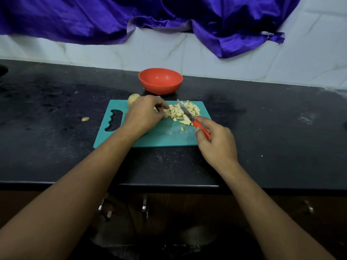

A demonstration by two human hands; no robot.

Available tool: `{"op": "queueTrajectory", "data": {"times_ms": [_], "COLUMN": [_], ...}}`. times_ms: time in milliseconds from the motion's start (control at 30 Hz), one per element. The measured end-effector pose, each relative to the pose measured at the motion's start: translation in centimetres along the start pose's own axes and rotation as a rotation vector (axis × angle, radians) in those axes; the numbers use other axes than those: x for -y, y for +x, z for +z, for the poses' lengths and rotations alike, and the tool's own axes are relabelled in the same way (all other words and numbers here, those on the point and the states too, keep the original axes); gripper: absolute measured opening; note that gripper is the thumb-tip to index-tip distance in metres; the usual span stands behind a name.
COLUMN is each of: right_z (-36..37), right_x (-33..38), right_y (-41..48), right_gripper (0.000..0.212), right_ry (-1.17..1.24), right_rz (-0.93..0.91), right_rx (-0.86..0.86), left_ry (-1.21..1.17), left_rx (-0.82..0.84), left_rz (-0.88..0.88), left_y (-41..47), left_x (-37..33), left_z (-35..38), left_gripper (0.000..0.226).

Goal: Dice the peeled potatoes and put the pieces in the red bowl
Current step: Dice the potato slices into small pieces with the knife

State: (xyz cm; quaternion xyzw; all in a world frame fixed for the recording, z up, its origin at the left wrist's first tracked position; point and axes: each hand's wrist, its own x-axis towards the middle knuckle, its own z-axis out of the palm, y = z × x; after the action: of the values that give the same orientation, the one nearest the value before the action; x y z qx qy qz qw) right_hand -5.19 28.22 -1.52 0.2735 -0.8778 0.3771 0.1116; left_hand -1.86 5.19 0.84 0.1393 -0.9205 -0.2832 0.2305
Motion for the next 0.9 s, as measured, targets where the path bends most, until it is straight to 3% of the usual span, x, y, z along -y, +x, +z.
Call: {"op": "queueTrajectory", "data": {"times_ms": [167,400,500,667,900], "right_z": [-0.1,-0.2,-0.2,0.2,3.3], "right_x": [0.4,0.9,1.0,1.8,5.6], "right_y": [-0.1,-0.4,-0.3,-0.5,-1.3], "right_gripper": [0.041,0.041,0.04,0.041,0.043], "right_ry": [-0.046,-0.089,-0.094,-0.146,-0.117], "right_rz": [-0.016,-0.007,-0.006,-0.054,-0.169], "right_rx": [0.01,0.027,0.032,0.055,0.074], "left_ry": [0.199,0.234,0.107,-0.127,-0.093], "left_rx": [0.123,0.012,-0.038,0.071,0.08], "left_rz": [0.055,0.119,0.079,-0.055,-0.161], "left_y": [0.4,-0.5,-1.2,-2.1,-3.5], "left_x": [0.7,0.5,0.9,2.2,3.1], "left_z": [-0.6,-0.4,-1.5,-3.1,-4.0], "left_gripper": [0.029,0.01,0.01,0.006,0.023]}}
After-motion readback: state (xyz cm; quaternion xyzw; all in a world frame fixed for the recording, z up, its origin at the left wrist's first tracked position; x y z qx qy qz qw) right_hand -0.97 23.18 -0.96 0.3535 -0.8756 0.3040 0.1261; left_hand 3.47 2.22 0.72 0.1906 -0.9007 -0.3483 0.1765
